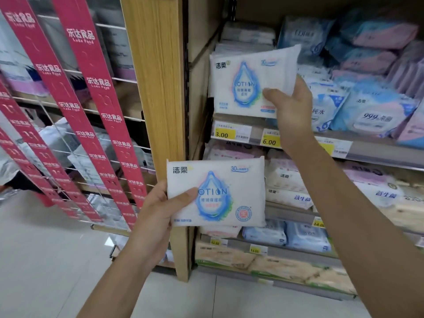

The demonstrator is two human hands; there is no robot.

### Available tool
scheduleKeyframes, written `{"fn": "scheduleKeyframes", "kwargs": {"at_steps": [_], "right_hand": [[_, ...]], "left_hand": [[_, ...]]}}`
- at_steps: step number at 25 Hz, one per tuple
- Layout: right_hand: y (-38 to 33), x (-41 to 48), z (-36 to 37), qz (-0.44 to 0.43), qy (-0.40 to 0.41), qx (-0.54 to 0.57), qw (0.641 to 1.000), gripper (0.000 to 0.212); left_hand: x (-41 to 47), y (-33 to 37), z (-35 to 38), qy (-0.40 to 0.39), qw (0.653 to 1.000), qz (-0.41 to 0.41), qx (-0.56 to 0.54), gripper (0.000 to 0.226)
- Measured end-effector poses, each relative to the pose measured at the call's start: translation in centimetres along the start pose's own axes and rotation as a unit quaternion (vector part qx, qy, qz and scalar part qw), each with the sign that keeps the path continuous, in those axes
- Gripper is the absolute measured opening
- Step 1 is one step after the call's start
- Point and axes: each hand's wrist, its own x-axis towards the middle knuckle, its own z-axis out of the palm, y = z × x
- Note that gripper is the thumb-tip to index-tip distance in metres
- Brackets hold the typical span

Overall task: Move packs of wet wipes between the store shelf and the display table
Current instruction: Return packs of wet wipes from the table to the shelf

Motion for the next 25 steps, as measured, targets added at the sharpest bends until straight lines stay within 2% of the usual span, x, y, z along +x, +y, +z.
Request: {"fn": "scheduleKeyframes", "kwargs": {"at_steps": [3,7,9,12,15,18,21,25], "right_hand": [[1.3,0.7,1.4,-0.026,0.011,-0.116,0.993,0.035],[0.1,1.5,1.6,-0.120,-0.007,-0.274,0.954,0.051],[-1.1,2.4,1.5,-0.126,-0.034,-0.316,0.940,0.055],[-3.0,4.5,1.2,-0.107,-0.076,-0.373,0.919,0.049],[-4.5,7.0,0.8,-0.073,-0.115,-0.396,0.908,0.040],[-5.0,9.0,0.5,-0.048,-0.155,-0.424,0.891,0.046],[-4.6,10.5,0.1,-0.009,-0.170,-0.417,0.893,0.049],[-3.6,11.7,-0.2,0.023,-0.151,-0.395,0.906,0.055]], "left_hand": [[0.8,-0.2,-0.2,-0.003,1.000,0.000,-0.009,0.049],[1.5,-0.2,0.0,-0.009,1.000,-0.004,-0.017,0.049],[1.8,-0.3,0.2,-0.011,1.000,-0.007,-0.017,0.050],[2.2,-0.3,0.6,-0.007,1.000,-0.008,-0.013,0.052],[2.4,-0.4,1.0,-0.010,1.000,-0.006,-0.011,0.051],[2.6,-0.2,1.6,-0.013,1.000,-0.004,-0.015,0.050],[2.9,0.1,2.0,-0.019,1.000,-0.007,-0.017,0.049],[3.2,0.5,2.7,-0.022,1.000,-0.002,-0.022,0.048]]}}
